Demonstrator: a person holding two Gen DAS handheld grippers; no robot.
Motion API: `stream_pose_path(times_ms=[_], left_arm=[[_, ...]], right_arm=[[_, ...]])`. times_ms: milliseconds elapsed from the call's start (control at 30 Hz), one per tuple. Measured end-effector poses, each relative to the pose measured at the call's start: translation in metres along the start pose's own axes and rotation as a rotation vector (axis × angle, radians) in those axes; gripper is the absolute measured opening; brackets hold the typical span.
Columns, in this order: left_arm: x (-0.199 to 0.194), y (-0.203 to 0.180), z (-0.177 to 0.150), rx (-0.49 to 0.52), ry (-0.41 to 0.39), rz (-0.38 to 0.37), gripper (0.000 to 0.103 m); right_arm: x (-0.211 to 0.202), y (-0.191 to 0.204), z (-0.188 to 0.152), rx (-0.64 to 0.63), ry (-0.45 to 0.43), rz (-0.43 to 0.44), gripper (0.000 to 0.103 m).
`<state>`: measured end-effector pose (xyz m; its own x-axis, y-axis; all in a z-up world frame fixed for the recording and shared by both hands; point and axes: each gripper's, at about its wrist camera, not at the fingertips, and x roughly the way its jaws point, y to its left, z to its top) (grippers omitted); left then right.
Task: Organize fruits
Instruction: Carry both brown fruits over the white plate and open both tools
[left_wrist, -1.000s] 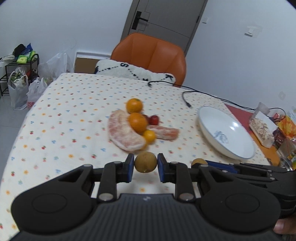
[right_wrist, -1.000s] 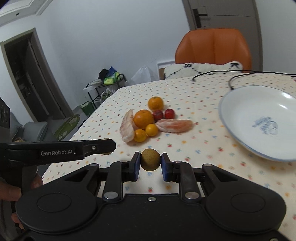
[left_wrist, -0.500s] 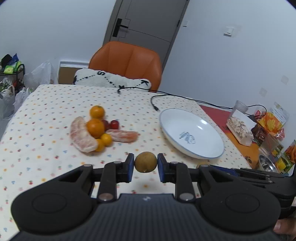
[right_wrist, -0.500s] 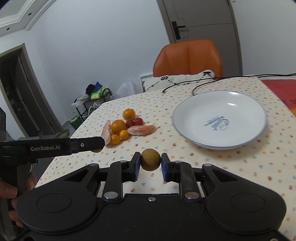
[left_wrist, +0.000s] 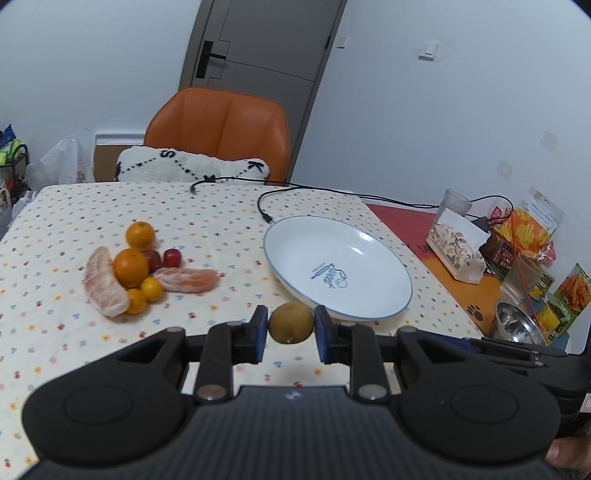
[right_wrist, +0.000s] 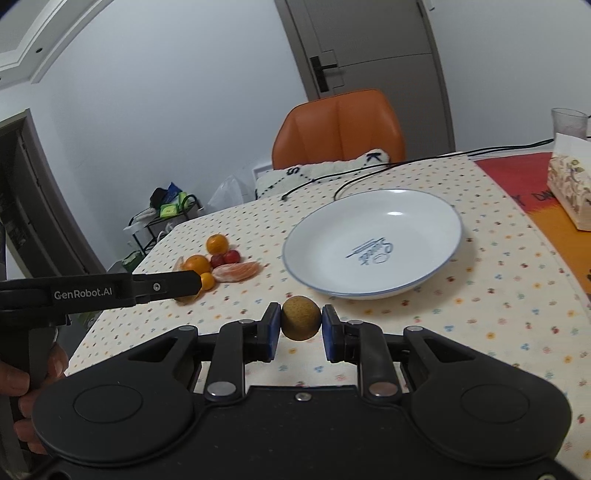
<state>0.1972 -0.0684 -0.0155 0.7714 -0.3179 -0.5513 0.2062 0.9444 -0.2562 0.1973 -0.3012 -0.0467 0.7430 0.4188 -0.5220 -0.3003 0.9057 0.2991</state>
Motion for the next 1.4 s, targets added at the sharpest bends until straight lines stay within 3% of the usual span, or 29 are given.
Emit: stream_pose_path(times_ms=[1000, 1400], left_arm=[[0.09, -0.042, 0.022, 0.076, 0.058, -0.041, 0.025], [0.121, -0.038, 0.02, 0.082, 0.101, -0.038, 0.025]], right_arm=[[0.037, -0.056, 0.024, 0.052, -0.03, -0.102, 0.022], [0.05, -0.051, 0.024, 0.035, -0.02, -0.141, 0.028]])
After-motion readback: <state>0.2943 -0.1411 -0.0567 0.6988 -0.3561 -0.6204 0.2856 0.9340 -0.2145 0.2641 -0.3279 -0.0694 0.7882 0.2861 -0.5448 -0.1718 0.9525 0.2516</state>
